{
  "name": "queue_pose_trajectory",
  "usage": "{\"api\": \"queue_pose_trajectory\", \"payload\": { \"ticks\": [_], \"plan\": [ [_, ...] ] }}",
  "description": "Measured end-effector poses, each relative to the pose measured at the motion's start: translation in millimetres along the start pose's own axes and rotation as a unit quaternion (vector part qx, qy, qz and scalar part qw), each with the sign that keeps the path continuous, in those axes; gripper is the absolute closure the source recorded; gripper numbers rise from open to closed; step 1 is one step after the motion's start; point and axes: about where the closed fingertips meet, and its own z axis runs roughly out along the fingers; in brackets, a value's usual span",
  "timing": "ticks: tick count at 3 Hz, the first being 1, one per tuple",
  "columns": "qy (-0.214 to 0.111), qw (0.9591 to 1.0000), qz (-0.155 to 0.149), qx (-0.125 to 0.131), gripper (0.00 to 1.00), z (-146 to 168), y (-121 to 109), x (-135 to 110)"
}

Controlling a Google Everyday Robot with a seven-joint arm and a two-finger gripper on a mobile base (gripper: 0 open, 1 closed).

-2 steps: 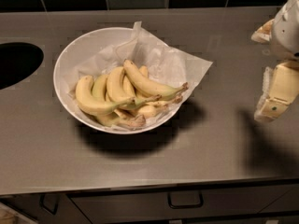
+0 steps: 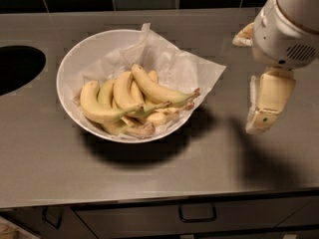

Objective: Pick banana from white bowl

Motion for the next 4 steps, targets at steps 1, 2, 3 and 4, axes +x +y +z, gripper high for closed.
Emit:
{"api": "queue_pose_trajectory", "payload": {
  "ticks": [1,2,3,4],
  "plan": [
    [-0.030,0.9949,-0.093,-0.026,0.00,14.6,12.9,-61.7],
    [-0.031,0.9946,-0.096,-0.023,0.00,13.7,12.3,-65.2],
    [-0.044,0.9904,-0.129,-0.024,0.00,16.9,0.9,-102.5],
    [-0.060,0.9852,-0.158,-0.030,0.00,28.7,-13.4,-152.6]
  ]
}}
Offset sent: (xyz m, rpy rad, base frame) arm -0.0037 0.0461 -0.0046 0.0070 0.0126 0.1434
